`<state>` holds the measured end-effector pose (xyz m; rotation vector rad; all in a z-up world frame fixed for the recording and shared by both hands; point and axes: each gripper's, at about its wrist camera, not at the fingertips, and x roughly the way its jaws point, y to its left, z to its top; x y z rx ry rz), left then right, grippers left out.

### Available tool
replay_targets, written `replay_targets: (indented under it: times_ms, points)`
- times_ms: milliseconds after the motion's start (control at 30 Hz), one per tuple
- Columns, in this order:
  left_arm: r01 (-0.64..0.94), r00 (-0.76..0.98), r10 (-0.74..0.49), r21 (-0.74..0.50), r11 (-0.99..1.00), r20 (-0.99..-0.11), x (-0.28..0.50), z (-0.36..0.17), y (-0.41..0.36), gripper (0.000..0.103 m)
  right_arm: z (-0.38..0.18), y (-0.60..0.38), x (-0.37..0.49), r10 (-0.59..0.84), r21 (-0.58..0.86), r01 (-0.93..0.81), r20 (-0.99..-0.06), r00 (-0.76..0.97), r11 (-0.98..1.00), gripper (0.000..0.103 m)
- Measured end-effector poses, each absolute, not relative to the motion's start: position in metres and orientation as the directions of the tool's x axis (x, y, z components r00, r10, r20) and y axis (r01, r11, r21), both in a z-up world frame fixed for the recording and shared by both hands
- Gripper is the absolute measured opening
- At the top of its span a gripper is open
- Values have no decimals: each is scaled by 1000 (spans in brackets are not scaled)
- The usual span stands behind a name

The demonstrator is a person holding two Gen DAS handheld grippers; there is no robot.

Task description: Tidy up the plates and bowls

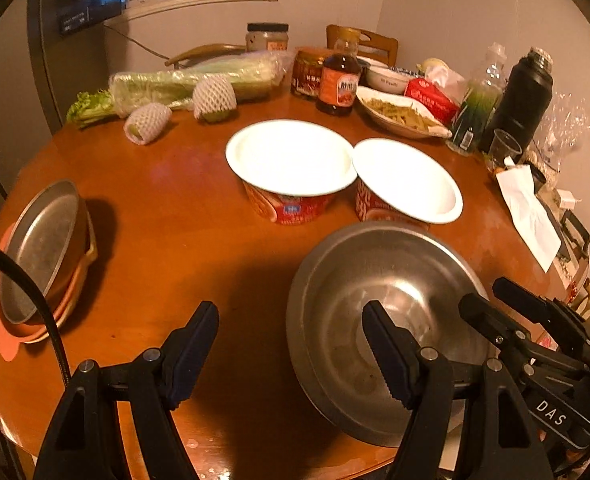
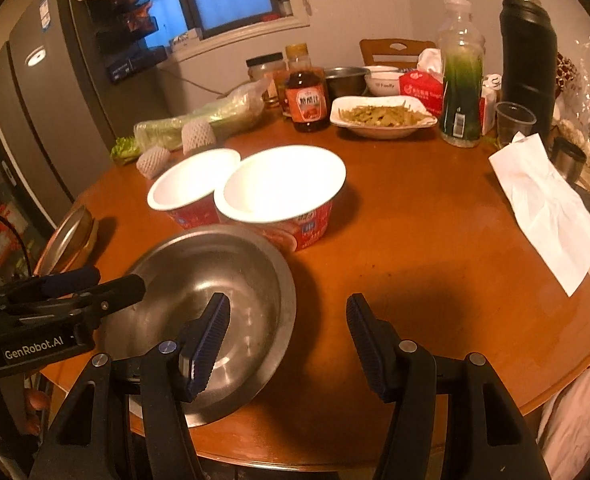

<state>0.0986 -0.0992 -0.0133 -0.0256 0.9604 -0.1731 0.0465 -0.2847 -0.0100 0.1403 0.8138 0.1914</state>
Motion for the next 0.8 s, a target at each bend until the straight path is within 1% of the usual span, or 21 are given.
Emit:
replay_targets:
  times_ms: [67, 233, 300, 400, 467, 533, 567, 600, 700, 733, 800]
  points:
    - [139, 549, -163, -103, 985, -819, 100, -17, -100, 74, -13, -284, 48, 221, 193, -118, -711, 667, 974, 61]
    - [141, 521, -187, -132, 981, -833, 105, -29, -99, 74, -19, -277, 50, 226, 181, -137, -719, 657, 974, 47]
    - [146, 509, -213, -160, 976, -834, 107, -31, -97, 73, -20, -275, 51, 228, 179, -143, -723, 652, 973, 44]
    - [159, 510, -240, -183, 970, -826, 108, -32, -96, 66, -21, -271, 53, 224, 168, -148, -731, 644, 975, 40]
    - [163, 509, -240, -181, 970, -826, 108, -33, -96, 64, -22, -270, 55, 224, 164, -153, -734, 642, 975, 37]
    - [170, 507, -245, -183, 968, -826, 109, -34, -97, 57, -23, -268, 55, 230, 167, -158, -736, 637, 973, 35]
    - [173, 505, -247, -184, 968, -827, 109, -34, -97, 56, -23, -266, 55, 232, 164, -165, -736, 635, 972, 35]
    - [176, 503, -251, -186, 967, -827, 109, -35, -97, 53, -23, -264, 56, 235, 162, -172, -737, 634, 972, 35]
    - [186, 494, -268, -200, 962, -827, 110, -37, -97, 39, -23, -260, 56, 248, 171, -182, -738, 627, 968, 35]
    - [192, 490, -276, -206, 960, -827, 110, -38, -97, 37, -23, -259, 56, 255, 176, -186, -738, 625, 967, 34]
    - [192, 489, -268, -198, 961, -830, 109, -38, -97, 37, -21, -254, 55, 250, 161, -196, -739, 626, 967, 34]
